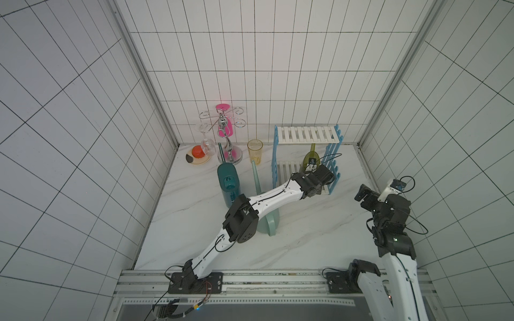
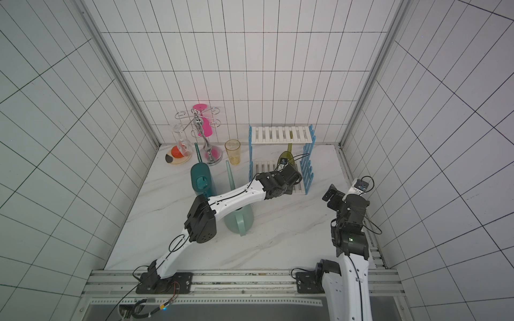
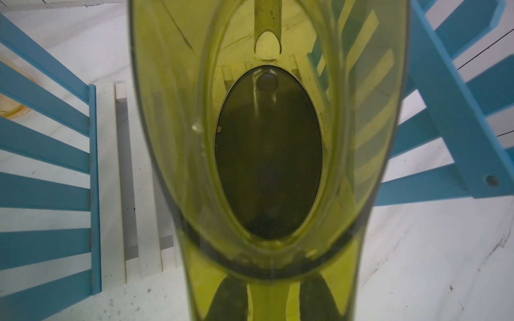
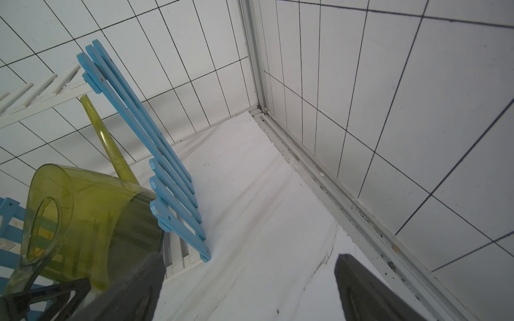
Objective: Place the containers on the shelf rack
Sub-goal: 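Place the container on the shelf.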
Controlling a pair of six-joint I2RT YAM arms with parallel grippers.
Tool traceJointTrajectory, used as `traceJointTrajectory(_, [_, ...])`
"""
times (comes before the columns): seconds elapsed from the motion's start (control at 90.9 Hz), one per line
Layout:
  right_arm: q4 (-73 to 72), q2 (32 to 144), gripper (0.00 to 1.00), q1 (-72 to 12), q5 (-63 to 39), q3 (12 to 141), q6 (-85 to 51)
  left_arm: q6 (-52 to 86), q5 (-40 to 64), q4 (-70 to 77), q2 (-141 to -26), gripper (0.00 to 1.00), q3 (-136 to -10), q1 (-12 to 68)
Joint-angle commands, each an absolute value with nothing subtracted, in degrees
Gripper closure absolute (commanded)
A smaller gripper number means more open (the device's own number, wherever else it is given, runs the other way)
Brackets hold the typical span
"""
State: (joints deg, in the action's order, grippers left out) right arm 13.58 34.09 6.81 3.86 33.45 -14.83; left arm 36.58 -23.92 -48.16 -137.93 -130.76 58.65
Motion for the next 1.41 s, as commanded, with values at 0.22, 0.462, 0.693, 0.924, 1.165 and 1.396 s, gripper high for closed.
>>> traceJointTrajectory(0.22, [13.68,33.73,0.01,7.38,4.57,35.67,-13.8,36.33,-25.54,-44.93,-139.81,0.97,-133.51,58.36])
traceJointTrajectory(0.462, [13.61,33.51,0.01,7.38,4.61,35.18,-13.96,37.13,-25.18,-44.13,-140.21,0.83,-133.52,57.93])
traceJointTrajectory(0.693, [13.58,33.12,0.01,7.38,4.92,34.65,-14.11,37.32,-24.58,-43.87,-139.62,0.66,-133.43,57.92])
traceJointTrajectory(0.924, [13.67,32.87,0.01,7.38,4.75,34.89,-14.23,36.91,-23.56,-43.16,-138.66,0.56,-133.22,58.16])
traceJointTrajectory(1.165, [14.53,31.7,0.01,7.37,4.66,35.13,-14.36,36.85,-23.2,-43.03,-137.2,0.55,-132.69,59.2])
traceJointTrajectory(1.396, [15.32,30.97,0.01,7.37,4.35,35.24,-15.02,36.74,-23.07,-42.46,-136.23,0.54,-132.5,60.52])
